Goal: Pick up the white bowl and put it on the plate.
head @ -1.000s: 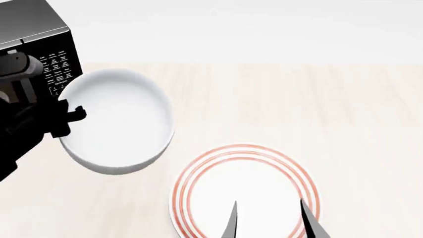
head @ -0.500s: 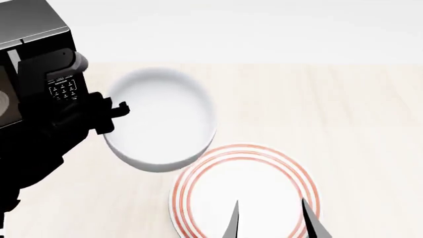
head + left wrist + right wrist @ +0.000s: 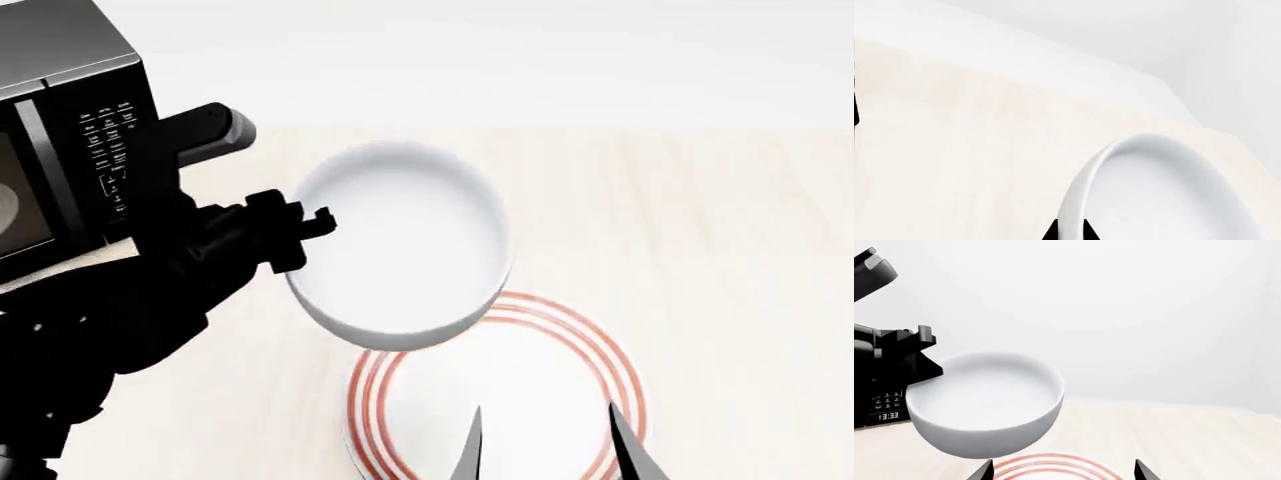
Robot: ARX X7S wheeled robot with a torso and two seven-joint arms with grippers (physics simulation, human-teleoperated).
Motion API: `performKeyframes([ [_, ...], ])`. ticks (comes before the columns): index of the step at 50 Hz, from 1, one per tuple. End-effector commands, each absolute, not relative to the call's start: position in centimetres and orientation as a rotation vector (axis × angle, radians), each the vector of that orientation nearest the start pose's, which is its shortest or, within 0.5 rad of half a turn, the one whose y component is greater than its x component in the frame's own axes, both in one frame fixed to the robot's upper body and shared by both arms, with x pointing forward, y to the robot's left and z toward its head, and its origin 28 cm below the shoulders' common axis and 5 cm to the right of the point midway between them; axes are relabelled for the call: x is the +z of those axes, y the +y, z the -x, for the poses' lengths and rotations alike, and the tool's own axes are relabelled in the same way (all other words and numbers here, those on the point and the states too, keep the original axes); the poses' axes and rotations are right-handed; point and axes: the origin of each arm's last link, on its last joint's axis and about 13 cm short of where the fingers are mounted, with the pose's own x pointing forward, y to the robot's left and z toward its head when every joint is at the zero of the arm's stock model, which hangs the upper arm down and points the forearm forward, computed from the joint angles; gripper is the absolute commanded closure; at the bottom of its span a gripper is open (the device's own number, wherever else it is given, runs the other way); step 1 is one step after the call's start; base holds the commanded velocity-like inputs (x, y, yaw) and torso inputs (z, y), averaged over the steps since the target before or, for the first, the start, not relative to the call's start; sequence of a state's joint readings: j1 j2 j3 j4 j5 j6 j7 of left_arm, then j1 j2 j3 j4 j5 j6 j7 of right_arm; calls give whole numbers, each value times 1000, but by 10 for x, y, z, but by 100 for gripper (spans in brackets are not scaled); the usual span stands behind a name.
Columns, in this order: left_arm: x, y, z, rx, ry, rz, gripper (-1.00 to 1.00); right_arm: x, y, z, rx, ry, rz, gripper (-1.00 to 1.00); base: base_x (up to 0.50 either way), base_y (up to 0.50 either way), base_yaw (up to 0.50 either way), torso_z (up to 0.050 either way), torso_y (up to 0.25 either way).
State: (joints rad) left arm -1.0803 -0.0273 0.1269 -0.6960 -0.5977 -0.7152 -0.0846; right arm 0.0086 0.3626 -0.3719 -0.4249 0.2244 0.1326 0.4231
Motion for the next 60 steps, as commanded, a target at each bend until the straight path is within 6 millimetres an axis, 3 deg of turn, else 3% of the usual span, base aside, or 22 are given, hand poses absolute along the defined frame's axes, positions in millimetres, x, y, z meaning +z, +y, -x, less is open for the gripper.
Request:
performKeyframes([
  [1,174,150,-394,-305,350,436,100,80,-87,-194,40,-198,55,-100,0,0,0,0,0],
  [34,154,123,-388,-357,395,461,100,78,-87,-194,41,-194,53,-100,0,0,0,0,1],
  [60,137,107,-370,-397,431,434,100,79,-87,-194,41,-195,55,-100,0,0,0,0,0],
])
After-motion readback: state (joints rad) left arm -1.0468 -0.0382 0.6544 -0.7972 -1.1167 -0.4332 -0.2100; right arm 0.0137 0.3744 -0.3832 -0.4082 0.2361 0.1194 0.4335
